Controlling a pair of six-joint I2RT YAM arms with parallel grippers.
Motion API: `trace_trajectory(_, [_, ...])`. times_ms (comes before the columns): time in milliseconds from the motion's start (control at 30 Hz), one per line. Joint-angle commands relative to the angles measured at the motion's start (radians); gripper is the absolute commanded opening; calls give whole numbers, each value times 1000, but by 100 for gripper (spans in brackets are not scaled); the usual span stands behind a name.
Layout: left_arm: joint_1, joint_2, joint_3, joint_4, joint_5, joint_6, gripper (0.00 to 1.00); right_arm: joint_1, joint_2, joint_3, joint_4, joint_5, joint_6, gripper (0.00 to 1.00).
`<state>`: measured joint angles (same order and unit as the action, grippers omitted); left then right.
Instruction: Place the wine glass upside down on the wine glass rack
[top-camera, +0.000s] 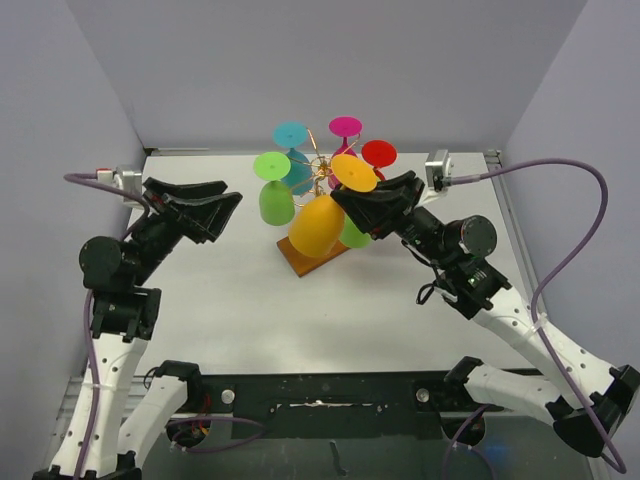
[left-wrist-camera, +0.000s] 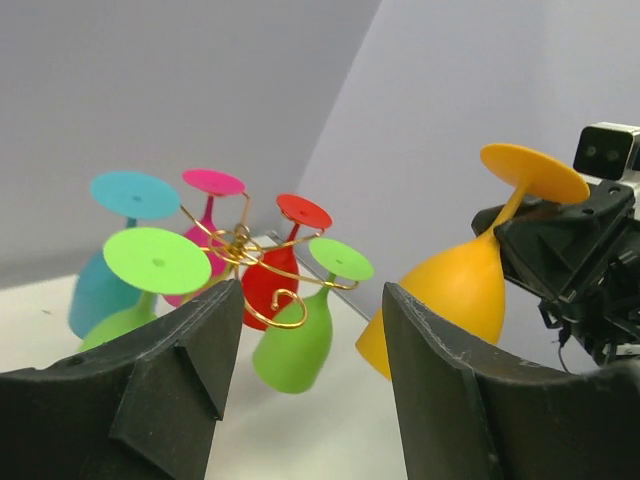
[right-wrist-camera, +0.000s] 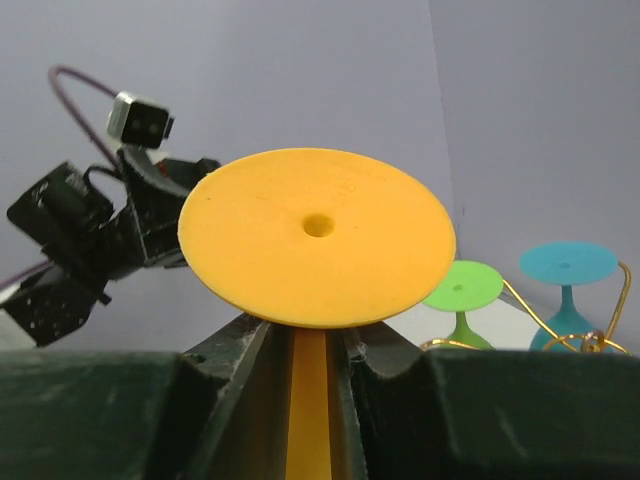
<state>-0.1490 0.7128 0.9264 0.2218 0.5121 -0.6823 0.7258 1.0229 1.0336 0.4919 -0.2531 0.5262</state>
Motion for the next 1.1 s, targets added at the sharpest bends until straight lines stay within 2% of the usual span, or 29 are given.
trace_trajectory(0, [-4,90,31,50,132,-174,54,-6,-65,-47,-119,-110,-128,9])
trace_trajectory(200, [-17,154,-1,155,213,-297,54,-6,-143,-97,-278,-107,-251,8])
trace_trajectory(400, [-127,219,18,111,199,-289,54,-5,-190,-130,-338,-48,-348,8])
trace_trajectory(567, [-226,261,50,86,162,-299,53,-3,-154,-122,-352,-49,-393,7])
trace_trajectory(667, [-248,284,51,83,100,-464,43,-3,-126,-98,-335,-54,-419,7])
trace_trajectory(767, [-248,288,10,179,86,-606,39,-3,-108,-79,-292,-59,-444,7])
trace_trajectory(1067, [-253,286,4,165,66,-657,39,13,-39,-45,-274,-107,-478,7])
